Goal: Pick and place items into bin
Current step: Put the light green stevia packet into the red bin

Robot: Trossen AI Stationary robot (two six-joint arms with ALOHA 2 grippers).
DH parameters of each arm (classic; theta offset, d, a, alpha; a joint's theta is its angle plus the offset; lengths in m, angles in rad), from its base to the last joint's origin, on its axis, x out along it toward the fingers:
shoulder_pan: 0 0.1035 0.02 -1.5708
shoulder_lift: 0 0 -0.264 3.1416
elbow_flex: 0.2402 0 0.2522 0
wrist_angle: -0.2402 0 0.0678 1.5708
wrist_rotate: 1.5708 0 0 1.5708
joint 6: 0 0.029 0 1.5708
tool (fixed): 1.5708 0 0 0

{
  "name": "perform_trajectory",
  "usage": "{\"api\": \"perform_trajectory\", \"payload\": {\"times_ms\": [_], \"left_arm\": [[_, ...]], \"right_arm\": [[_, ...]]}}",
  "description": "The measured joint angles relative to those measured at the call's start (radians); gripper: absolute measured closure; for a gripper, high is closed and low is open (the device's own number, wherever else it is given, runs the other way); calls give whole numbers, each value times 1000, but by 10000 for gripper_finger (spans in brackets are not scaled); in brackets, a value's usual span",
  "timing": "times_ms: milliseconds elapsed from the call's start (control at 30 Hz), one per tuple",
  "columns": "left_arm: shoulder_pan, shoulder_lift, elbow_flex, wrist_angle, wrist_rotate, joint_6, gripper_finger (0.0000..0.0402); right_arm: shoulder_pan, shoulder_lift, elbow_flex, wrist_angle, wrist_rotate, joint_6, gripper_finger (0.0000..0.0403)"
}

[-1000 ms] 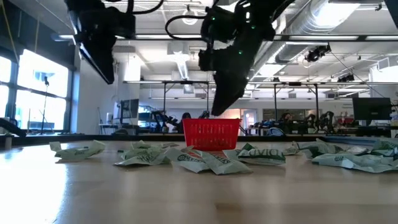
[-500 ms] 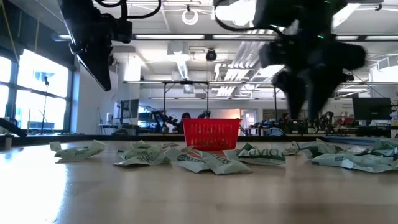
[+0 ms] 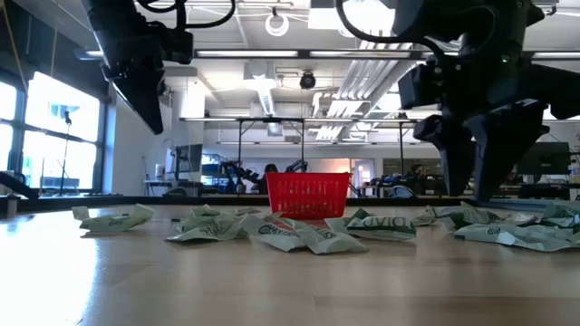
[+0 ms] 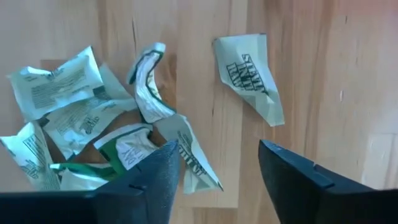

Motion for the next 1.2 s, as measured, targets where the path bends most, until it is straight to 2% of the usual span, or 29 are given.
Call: {"api": "perform_trajectory", "payload": {"times_ms": [167, 367, 500, 600, 867, 1067, 1200], "left_arm": [[0, 0, 0, 0, 0, 2, 261], [0, 0, 0, -3, 0, 1, 261], [0, 0, 0, -3, 0, 1, 261], [0, 0, 0, -3, 0, 1, 261], [0, 0, 0, -3, 1, 0, 261], [0, 0, 0, -3, 1, -9, 261], [0, 0, 0, 2, 1, -10, 261]], "right_arm": [[6, 10, 0, 56, -29, -2, 202], [42, 77, 1, 52, -66, -2, 191], [49, 80, 1, 53, -16, 37, 189], [40, 78, 1, 52, -16, 42, 200], [27, 78, 1, 33, -51, 42, 264], [16, 78, 5, 23, -98, 74, 344], [16, 78, 57, -36, -66, 71, 395]]}}
